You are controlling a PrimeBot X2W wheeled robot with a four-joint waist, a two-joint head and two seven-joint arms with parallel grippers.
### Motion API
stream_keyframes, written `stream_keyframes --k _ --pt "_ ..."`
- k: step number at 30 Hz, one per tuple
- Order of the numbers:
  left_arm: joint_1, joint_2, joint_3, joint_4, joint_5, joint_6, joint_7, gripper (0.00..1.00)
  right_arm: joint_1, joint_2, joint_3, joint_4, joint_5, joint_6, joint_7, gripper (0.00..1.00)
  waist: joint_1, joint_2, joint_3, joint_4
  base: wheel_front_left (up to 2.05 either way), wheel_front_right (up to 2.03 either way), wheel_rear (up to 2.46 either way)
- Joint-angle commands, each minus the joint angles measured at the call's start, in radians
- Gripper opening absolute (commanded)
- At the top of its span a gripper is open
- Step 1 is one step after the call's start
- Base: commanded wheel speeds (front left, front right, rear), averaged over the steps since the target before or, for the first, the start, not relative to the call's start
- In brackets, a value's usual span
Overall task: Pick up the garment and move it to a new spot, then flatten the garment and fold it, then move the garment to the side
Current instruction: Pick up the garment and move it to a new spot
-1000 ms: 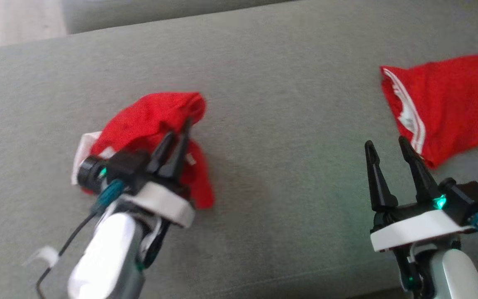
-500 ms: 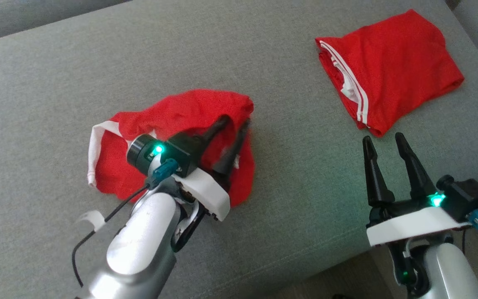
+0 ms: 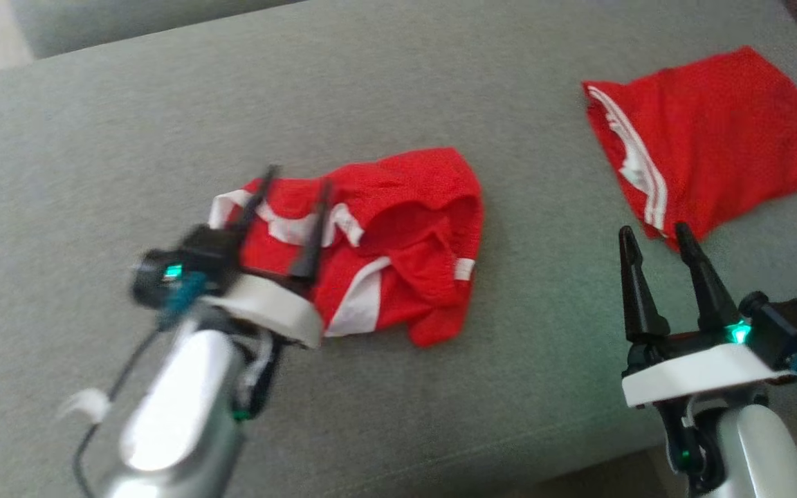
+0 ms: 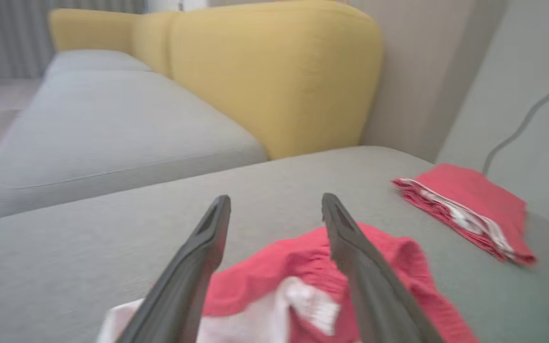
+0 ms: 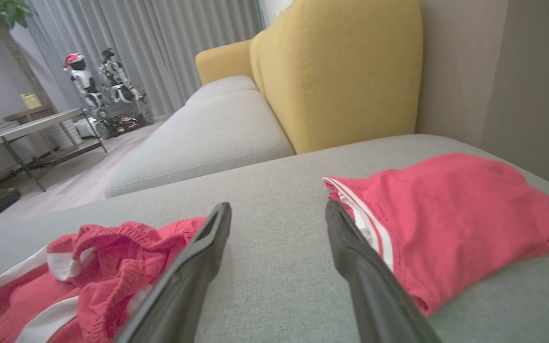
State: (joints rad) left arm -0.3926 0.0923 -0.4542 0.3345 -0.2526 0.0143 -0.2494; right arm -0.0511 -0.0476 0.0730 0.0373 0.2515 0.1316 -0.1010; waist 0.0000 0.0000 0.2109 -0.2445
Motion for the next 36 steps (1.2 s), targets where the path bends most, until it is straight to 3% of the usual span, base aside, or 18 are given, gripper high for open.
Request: stream_keyframes --k 1,8,18,36 --pt "-0.008 0.038 0.073 -0.050 -0.010 0.025 -0.010 1.00 -0.021 -0.003 0.013 -0.043 -0.012 -0.001 0.010 1.00 0.0000 0.0000 -0.017 0.044 0.00 0.00 0.00" --pt "0.076 0.112 0.204 -0.138 -0.011 0.085 -0.012 1.00 -0.007 -0.003 -0.009 -0.070 -0.043 -0.001 0.042 1.00 0.0000 0.0000 -0.045 0.134 0.00 0.00 0.00" --pt "0.215 0.178 0.283 -0.198 -0.042 0.087 -0.012 1.00 0.021 -0.003 -0.031 -0.093 -0.062 -0.001 0.083 1.00 0.0000 0.0000 -0.078 0.225 0.00 0.00 0.00" --pt "0.360 0.183 0.247 -0.284 -0.055 0.101 0.030 1.00 0.086 -0.003 -0.026 -0.096 -0.072 -0.001 0.112 1.00 0.0000 0.0000 -0.166 0.221 0.00 0.00 0.00"
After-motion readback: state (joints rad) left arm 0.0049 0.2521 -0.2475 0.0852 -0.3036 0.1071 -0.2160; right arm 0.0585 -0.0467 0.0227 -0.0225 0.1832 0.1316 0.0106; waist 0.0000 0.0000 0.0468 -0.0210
